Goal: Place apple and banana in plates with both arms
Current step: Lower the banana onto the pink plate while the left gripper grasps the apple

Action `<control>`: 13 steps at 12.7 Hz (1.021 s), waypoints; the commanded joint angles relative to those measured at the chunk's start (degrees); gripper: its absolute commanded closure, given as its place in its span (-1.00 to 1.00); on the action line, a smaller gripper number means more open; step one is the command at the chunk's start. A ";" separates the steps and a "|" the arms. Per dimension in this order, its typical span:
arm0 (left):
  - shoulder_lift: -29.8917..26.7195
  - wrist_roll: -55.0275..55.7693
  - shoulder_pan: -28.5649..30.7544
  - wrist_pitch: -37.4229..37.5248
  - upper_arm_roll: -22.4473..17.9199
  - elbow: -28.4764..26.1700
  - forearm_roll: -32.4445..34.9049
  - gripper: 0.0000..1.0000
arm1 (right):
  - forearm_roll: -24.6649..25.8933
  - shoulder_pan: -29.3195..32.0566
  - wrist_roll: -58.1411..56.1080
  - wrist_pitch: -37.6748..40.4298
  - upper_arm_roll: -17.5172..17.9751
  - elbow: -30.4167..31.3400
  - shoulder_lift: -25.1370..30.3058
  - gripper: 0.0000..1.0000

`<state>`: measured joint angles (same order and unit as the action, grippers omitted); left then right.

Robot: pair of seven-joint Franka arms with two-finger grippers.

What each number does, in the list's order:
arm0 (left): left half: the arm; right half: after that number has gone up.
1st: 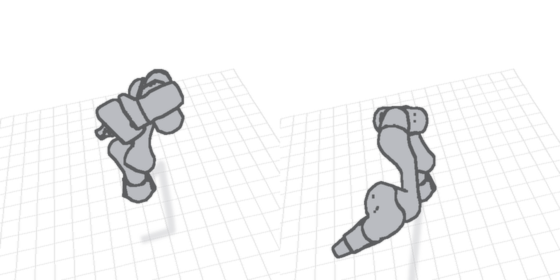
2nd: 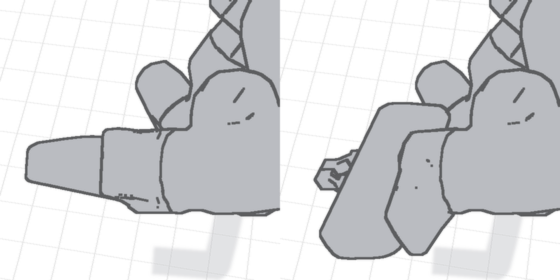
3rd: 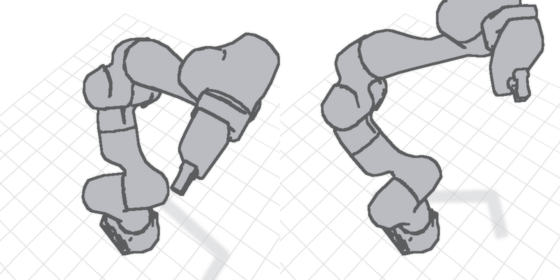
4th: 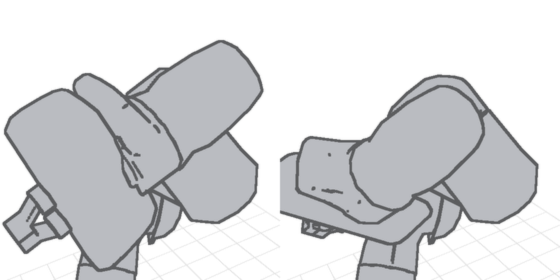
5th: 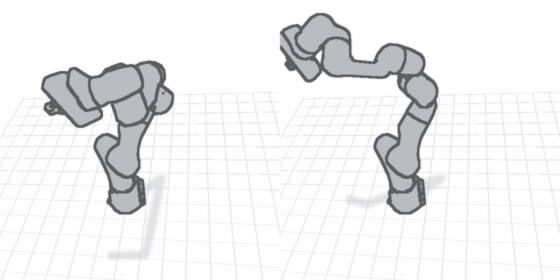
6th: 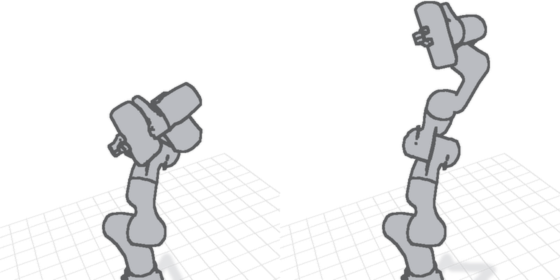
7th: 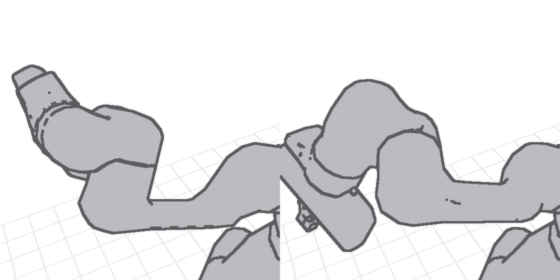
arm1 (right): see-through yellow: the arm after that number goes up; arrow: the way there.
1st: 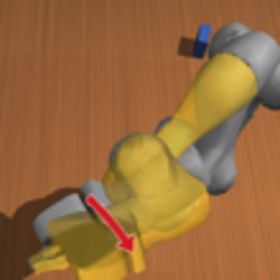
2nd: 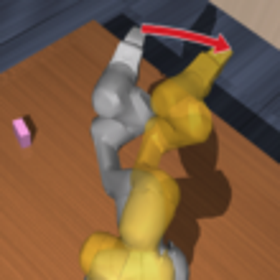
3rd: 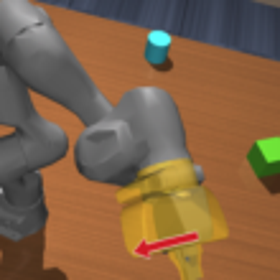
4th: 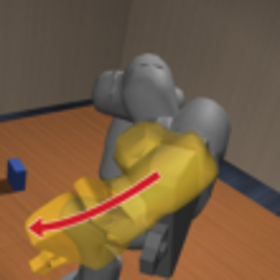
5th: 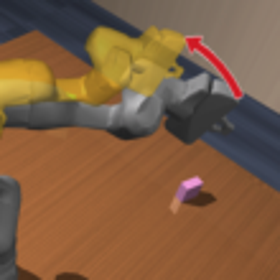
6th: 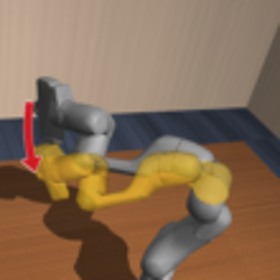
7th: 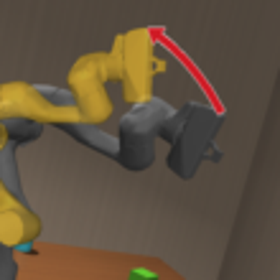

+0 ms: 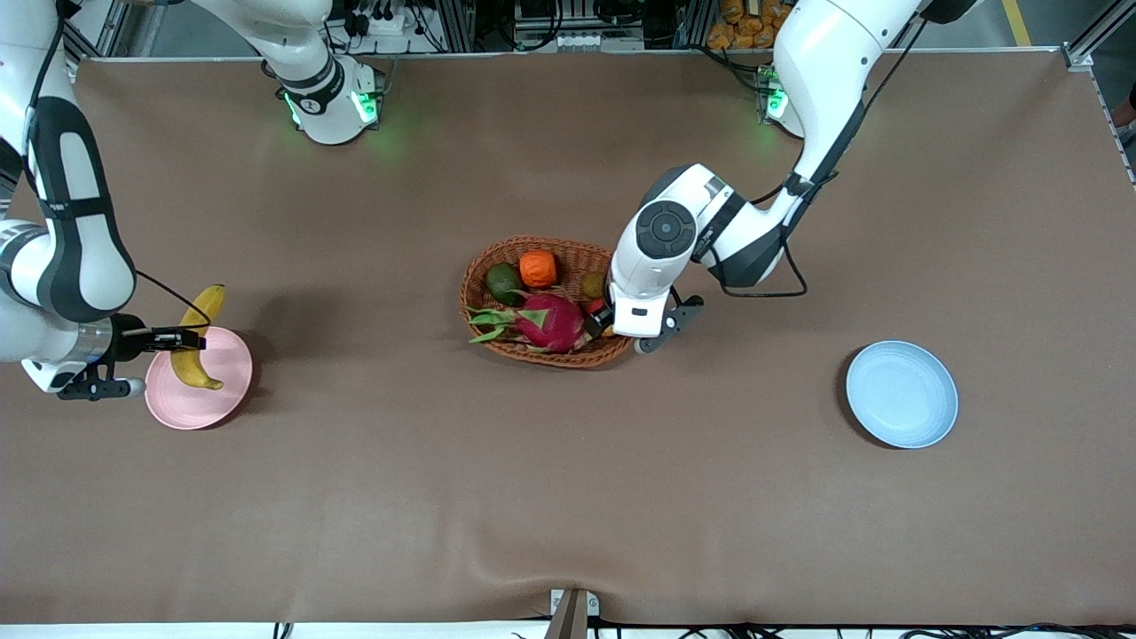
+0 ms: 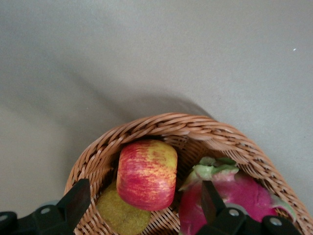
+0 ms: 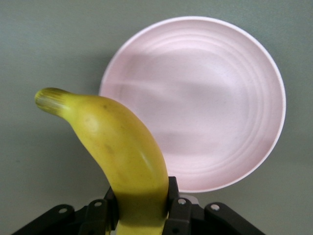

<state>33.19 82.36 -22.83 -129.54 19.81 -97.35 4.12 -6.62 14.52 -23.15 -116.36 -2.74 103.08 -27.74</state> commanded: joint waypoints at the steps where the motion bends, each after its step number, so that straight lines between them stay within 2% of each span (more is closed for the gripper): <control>1: -0.41 1.66 -1.69 -1.32 -0.39 -1.43 1.24 -1.00 | 0.91 2.88 -3.82 -2.19 1.25 -0.95 -3.01 0.80; 4: 0.65 1.67 -1.87 -2.20 -0.48 -1.44 1.41 -1.00 | 0.91 2.97 -4.00 -5.53 1.25 -1.73 -4.68 0.76; 7: 1.79 1.75 -1.70 -3.52 -0.57 -1.35 3.86 -0.95 | 0.74 3.76 -4.00 -5.81 1.25 -4.90 -7.67 0.69; 10: 3.02 1.75 -1.61 -5.63 -0.57 -1.35 4.23 -0.91 | 0.38 3.94 -4.00 -5.98 1.25 -5.08 -8.12 0.67; 13: 3.72 1.93 -1.69 -5.72 -0.57 -1.35 4.23 -0.69 | 0.47 3.94 -4.00 -7.04 1.25 -5.08 -8.29 0.55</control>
<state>36.39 82.76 -24.20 -134.33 19.41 -98.67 6.89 -6.61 17.11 -26.46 -123.29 -2.68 99.47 -35.25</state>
